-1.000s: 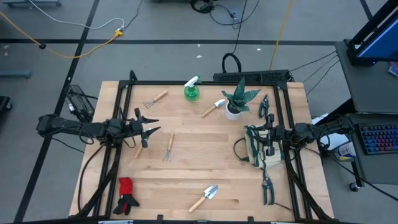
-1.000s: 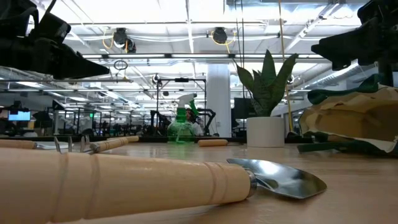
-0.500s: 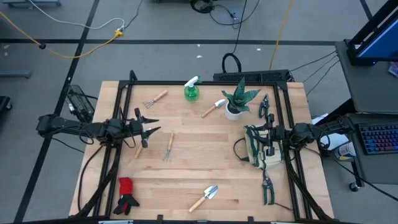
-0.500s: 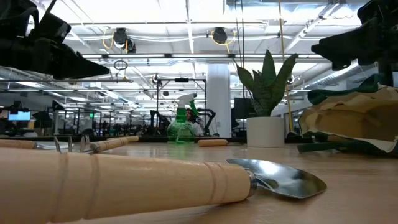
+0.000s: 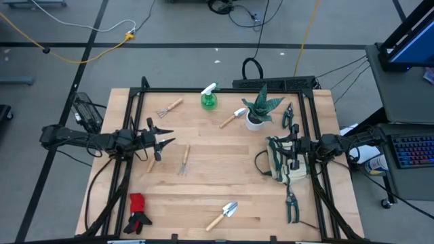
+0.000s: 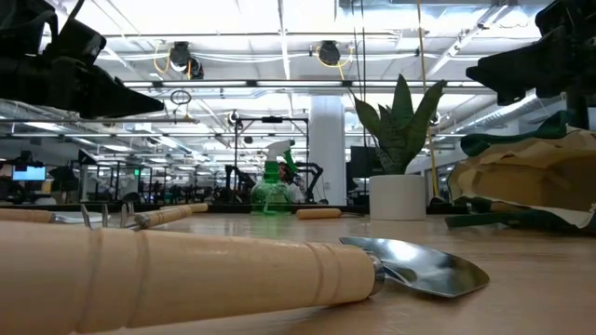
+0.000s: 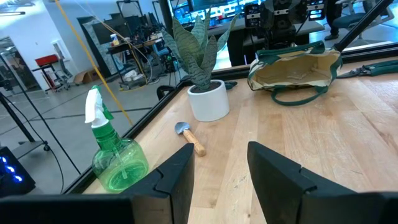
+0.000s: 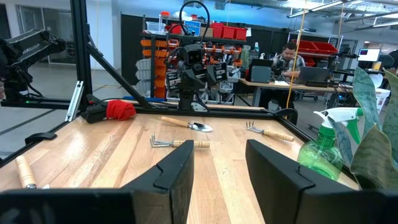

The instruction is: Pick & Place Garden tools in Gardening bag

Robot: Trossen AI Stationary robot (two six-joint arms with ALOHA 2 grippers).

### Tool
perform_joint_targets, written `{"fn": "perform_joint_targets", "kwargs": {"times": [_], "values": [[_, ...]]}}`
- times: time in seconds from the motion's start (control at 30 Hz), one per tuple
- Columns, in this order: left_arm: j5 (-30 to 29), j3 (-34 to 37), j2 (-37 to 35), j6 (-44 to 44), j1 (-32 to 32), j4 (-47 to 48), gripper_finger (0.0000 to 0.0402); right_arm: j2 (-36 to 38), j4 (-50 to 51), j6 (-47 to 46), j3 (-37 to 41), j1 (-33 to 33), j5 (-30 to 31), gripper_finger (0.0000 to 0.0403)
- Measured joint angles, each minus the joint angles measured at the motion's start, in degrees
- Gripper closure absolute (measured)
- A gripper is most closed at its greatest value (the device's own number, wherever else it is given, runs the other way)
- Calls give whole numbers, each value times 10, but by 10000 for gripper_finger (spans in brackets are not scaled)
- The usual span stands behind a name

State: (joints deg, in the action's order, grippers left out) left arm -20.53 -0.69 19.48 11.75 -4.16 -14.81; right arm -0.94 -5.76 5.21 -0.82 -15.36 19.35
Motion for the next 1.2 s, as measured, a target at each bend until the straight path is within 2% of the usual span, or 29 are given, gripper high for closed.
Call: {"fn": "perform_joint_targets", "kwargs": {"times": [0.93, 1.2], "values": [[-11, 0, 0, 29, 0, -1, 245, 0, 0, 0, 0, 0, 0, 264], [-55, 0, 0, -10, 0, 0, 245, 0, 0, 0, 0, 0, 0, 264]]}}
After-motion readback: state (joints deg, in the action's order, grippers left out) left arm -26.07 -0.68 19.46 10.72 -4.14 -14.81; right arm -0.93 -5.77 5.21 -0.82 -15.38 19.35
